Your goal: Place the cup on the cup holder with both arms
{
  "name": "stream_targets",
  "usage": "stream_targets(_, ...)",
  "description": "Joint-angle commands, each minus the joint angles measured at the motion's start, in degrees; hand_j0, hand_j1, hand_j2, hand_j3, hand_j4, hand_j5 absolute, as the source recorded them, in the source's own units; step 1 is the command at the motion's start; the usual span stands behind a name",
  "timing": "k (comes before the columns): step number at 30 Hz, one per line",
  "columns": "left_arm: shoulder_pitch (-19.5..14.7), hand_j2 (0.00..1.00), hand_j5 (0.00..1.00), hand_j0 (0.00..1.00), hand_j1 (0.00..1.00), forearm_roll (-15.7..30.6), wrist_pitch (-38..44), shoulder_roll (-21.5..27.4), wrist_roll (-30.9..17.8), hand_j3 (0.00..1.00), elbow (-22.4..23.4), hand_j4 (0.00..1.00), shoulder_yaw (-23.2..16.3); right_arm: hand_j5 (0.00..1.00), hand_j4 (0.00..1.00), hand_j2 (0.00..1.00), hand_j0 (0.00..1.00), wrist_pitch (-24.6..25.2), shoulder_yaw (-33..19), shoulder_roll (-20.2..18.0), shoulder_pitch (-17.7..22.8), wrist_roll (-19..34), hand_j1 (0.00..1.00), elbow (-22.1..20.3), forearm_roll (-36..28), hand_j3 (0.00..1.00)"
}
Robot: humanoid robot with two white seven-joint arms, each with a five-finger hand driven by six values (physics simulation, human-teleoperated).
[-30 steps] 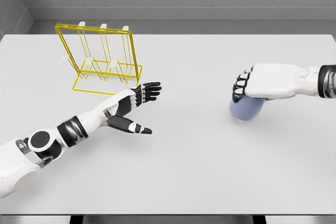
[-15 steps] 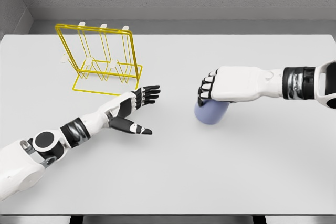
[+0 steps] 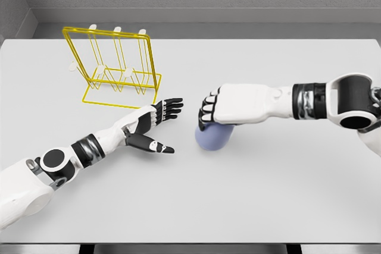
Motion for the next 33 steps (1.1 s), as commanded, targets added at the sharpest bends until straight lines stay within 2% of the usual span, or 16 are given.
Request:
stream_targets(1, 0.0, 1.0, 1.0, 1.0, 1.0, 0.2, 0.0, 0.0, 0.0, 1.0, 0.0, 1.0, 0.1, 0.52, 0.52, 0.52, 0.52, 0.2, 1.1, 1.0, 0.0, 0.0, 0.52, 0.0, 0.9, 0.52)
stream_targets(11, 0.0, 1.0, 1.0, 1.0, 1.0, 0.2, 0.0, 0.0, 0.0, 1.0, 0.1, 1.0, 0.1, 0.55, 0.55, 0.55, 0.55, 0.2, 2.4, 0.9, 0.5, 0.0, 0.55, 0.3, 3.8, 0.55)
stream_targets(12, 0.0, 1.0, 1.0, 1.0, 1.0, 0.2, 0.0, 0.0, 0.0, 1.0, 0.1, 1.0, 0.1, 0.63, 0.63, 0.63, 0.63, 0.2, 2.4, 0.9, 0.5, 0.0, 0.63, 0.3, 3.8, 0.63)
stream_targets(14, 0.0, 1.0, 1.0, 1.0, 1.0, 0.2, 0.0, 0.0, 0.0, 1.0, 0.1, 1.0, 0.1, 0.99, 0.99, 0.99, 0.99, 0.2, 2.4, 0.9, 0.8, 0.0, 0.99, 0.3, 3.8, 0.99)
stream_targets(24, 0.0, 1.0, 1.0, 1.0, 1.0, 0.2, 0.0, 0.1, 0.0, 1.0, 0.1, 1.0, 0.1, 0.99, 0.99, 0.99, 0.99, 0.2, 1.5, 0.8, 0.7, 0.0, 0.99, 0.3, 4.0, 0.99)
stream_targets(30, -0.2, 1.0, 1.0, 1.0, 1.0, 0.3, 0.0, 0.0, 0.0, 1.0, 0.6, 1.0, 0.1, 1.0, 1.0, 1.0, 1.0, 0.2, -9.8, -1.2, 1.5, 0.0, 1.0, 0.1, 3.0, 1.0)
stream_targets(32, -0.2, 1.0, 1.0, 1.0, 1.0, 0.3, 0.0, 0.0, 0.0, 1.0, 0.6, 1.0, 0.1, 1.0, 1.0, 1.0, 1.0, 0.2, -16.4, -2.3, 3.2, 0.0, 1.0, 0.5, 3.0, 1.0)
stream_targets(33, -0.2, 1.0, 1.0, 1.0, 1.0, 0.2, 0.0, 0.0, 0.0, 1.0, 0.6, 1.0, 0.1, 1.0, 1.0, 1.0, 1.0, 0.2, -21.7, -2.6, 5.4, 0.0, 1.0, 0.9, 2.1, 1.0)
